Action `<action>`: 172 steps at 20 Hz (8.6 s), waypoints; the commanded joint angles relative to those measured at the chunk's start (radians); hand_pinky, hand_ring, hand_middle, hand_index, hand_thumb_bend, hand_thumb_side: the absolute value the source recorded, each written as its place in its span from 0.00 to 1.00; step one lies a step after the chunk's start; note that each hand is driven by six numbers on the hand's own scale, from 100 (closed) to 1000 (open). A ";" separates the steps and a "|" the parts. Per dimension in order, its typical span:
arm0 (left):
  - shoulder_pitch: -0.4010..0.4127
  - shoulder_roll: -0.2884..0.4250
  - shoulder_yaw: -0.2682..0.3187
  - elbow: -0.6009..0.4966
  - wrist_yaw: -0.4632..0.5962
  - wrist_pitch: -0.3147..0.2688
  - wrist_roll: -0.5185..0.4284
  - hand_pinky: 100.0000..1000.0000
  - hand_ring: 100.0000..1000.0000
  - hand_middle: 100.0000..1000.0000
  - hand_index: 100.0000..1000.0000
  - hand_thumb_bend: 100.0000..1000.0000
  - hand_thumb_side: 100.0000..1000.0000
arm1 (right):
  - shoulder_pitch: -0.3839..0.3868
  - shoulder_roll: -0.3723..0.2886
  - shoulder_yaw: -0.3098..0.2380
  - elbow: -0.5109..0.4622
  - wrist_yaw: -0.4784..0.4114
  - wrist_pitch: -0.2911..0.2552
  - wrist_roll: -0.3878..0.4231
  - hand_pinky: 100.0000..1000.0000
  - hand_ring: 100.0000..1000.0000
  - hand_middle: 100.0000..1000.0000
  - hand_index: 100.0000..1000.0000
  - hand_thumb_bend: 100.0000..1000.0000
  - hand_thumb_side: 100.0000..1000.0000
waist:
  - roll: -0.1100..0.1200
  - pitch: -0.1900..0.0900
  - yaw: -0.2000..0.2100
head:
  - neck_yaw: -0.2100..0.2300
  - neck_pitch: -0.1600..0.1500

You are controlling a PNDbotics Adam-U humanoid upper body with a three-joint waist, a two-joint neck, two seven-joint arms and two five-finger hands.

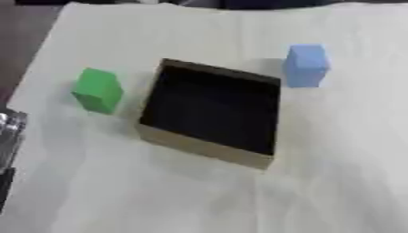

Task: Pick up objects on the table and place them in the box.

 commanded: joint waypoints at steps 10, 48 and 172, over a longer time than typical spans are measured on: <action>0.001 0.031 0.002 -0.016 -0.002 0.004 -0.005 0.73 0.72 0.69 0.79 0.07 1.00 | -0.024 -0.360 0.061 -0.016 0.654 -0.005 0.334 0.92 0.92 0.88 0.86 0.67 0.85 | -0.012 -0.035 -0.003 | 0.005 0.006; -0.008 0.032 -0.008 -0.016 0.006 0.014 -0.018 0.73 0.72 0.69 0.78 0.07 1.00 | -0.278 -0.342 0.236 0.180 0.673 -0.046 0.933 1.00 1.00 0.99 1.00 0.92 0.65 | -0.019 -0.030 0.013 | -0.012 -0.007; -0.041 0.007 -0.024 -0.016 0.034 0.032 -0.046 0.73 0.71 0.66 0.76 0.05 1.00 | -0.746 0.182 0.324 0.836 1.021 -0.080 0.801 0.83 0.78 0.49 0.58 0.12 0.22 | -0.023 -0.025 0.054 | -0.070 -0.013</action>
